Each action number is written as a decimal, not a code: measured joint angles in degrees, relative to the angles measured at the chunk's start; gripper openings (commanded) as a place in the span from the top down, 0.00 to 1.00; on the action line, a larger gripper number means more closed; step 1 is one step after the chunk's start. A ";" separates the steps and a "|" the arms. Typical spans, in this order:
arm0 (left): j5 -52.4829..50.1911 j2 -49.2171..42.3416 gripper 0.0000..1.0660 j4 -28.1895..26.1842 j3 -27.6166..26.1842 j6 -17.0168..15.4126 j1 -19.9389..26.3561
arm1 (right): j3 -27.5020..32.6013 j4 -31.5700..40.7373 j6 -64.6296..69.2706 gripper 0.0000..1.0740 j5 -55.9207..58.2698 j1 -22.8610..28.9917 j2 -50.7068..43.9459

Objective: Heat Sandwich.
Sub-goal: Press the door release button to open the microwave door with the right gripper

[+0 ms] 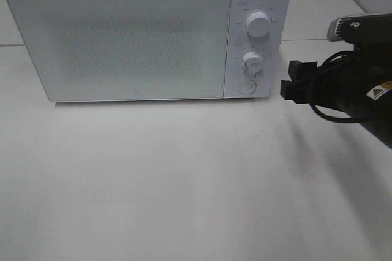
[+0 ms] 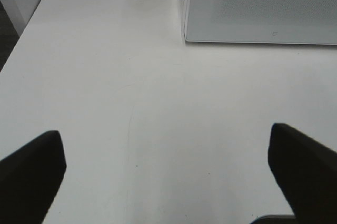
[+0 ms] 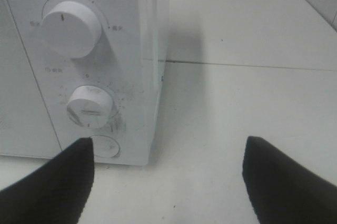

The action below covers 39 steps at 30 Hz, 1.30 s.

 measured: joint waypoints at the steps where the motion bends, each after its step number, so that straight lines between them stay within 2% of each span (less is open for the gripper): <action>1: 0.00 0.00 0.09 0.00 0.00 0.00 0.00 | 0.00 0.97 0.00 0.31 -0.74 1.26 0.86; 2: 0.00 0.00 0.09 0.00 0.00 0.00 0.00 | -0.06 2.86 0.00 0.31 -1.95 3.72 2.29; 12: 0.00 0.00 0.09 0.00 0.00 0.00 0.00 | -1.09 12.72 -1.09 0.31 -4.18 13.29 8.42; 24: 0.00 0.00 0.09 0.00 0.00 0.00 0.00 | -2.64 14.67 -0.80 0.31 -4.53 15.53 10.49; 33: 0.00 0.00 0.09 0.00 0.00 0.00 0.00 | -2.64 14.67 13.46 0.31 -3.38 15.53 10.49; 38: 0.00 0.00 0.09 0.00 0.00 0.00 0.00 | -2.64 14.67 27.50 0.31 -3.38 15.53 10.49; 39: 0.00 0.00 0.09 0.00 0.00 0.00 0.00 | -2.64 14.67 34.09 0.32 -3.27 15.53 10.49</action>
